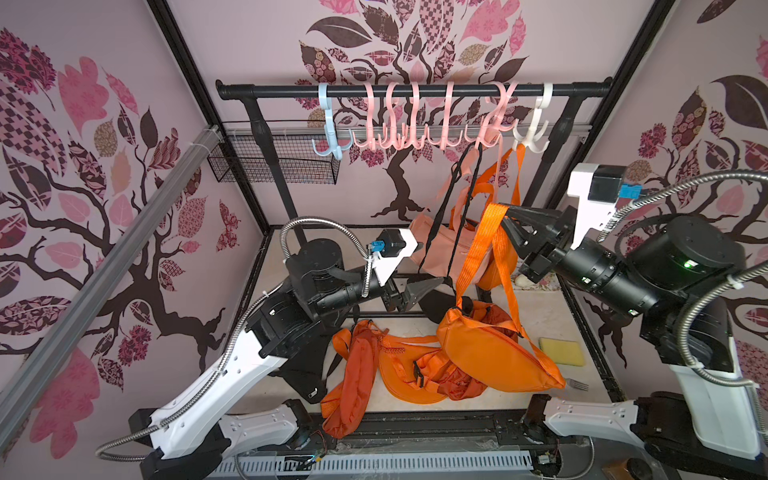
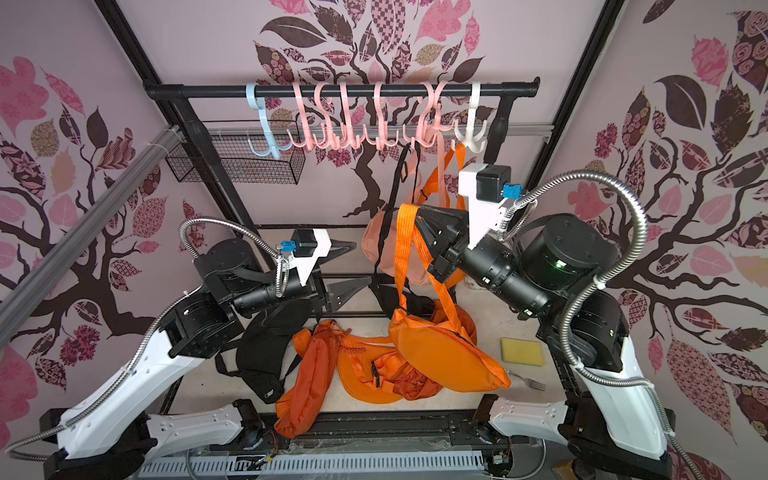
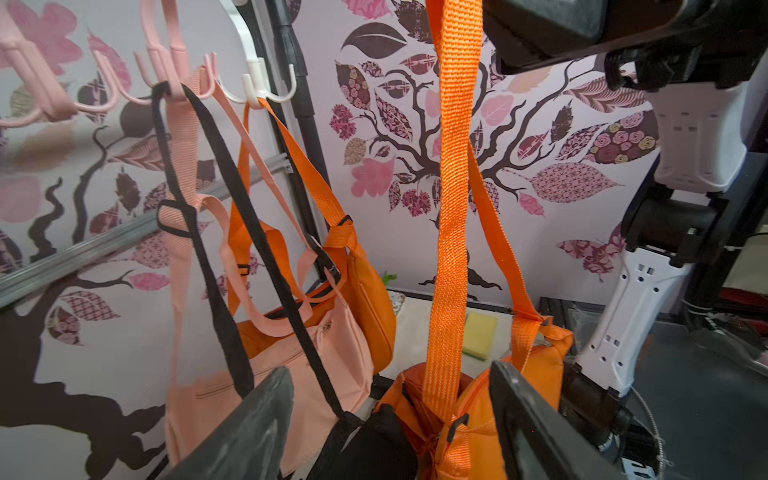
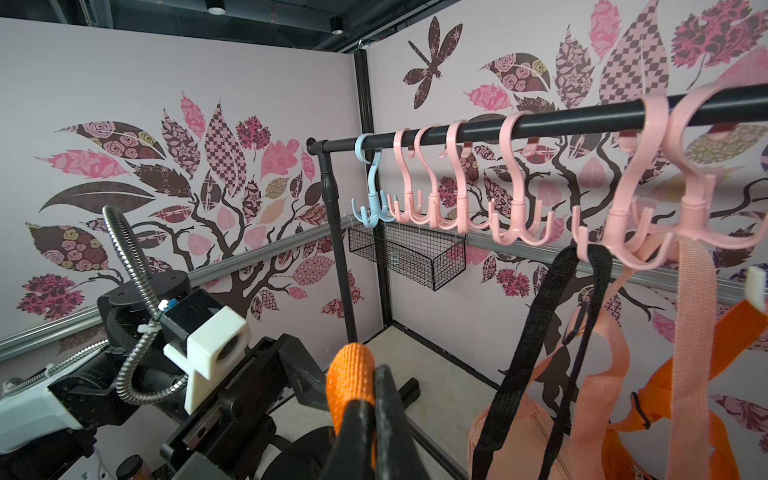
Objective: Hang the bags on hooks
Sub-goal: Pick up the bag from the bag.
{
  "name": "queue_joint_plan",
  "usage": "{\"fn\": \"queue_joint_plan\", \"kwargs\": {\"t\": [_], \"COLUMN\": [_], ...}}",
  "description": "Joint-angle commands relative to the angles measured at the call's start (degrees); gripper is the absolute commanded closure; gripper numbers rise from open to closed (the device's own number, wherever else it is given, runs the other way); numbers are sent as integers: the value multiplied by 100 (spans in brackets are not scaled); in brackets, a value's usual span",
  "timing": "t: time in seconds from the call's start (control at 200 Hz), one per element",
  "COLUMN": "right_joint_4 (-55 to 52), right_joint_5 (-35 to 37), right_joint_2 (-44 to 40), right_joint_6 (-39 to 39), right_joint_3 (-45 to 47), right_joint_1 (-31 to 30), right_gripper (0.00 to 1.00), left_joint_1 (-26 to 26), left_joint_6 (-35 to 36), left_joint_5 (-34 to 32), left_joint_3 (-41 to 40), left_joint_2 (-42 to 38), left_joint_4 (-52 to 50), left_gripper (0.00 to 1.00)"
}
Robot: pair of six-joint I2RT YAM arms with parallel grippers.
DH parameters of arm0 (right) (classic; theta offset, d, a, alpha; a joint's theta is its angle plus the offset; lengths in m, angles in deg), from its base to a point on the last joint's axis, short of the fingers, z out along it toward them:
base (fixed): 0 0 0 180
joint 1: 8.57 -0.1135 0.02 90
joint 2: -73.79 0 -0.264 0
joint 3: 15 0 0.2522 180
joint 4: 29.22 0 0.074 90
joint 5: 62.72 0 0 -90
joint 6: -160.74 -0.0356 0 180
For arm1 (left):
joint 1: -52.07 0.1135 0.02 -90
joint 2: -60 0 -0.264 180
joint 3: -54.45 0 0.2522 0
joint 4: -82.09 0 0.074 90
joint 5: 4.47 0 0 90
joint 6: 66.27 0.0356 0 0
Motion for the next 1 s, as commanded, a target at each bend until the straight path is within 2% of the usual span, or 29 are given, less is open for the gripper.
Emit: {"fn": "queue_joint_plan", "kwargs": {"t": [0.0,0.11,0.205,0.265,0.335,0.545,0.65,0.75,0.88,0.995], "right_joint_4": [135,161,197,208,213,242,257,279,303,293], "right_joint_5": [-103,-108,-185,-245,-276,-240,-201,2,389,721], "right_joint_2": [-13,-14,-6,-5,-5,9,2,-36,23,252], "right_joint_6": [-44,-51,-92,-131,-136,-79,-61,22,173,377], "right_joint_3": [-44,-32,-15,-31,-31,13,65,130,148,3], "right_joint_1": [10,9,7,3,8,10,2,9,7,8], "right_gripper": [100,100,100,100,100,100,100,100,100,100], "left_joint_1": [0,-2,-9,-11,-27,-76,-113,-117,-109,-110], "left_joint_6": [-588,-886,-1087,-1149,-1175,-1317,-1272,-1054,-741,-492], "left_joint_5": [672,1028,1052,1087,1202,1351,1361,1052,382,-596], "left_joint_3": [-243,-271,-409,-394,-286,-354,-353,-404,-269,185], "left_joint_2": [-87,58,187,343,522,706,730,586,372,371], "left_joint_4": [810,983,1334,1410,1359,1527,1394,1178,765,257], "left_gripper": [23,23,25,30,40,58,76,100,100,100]}}
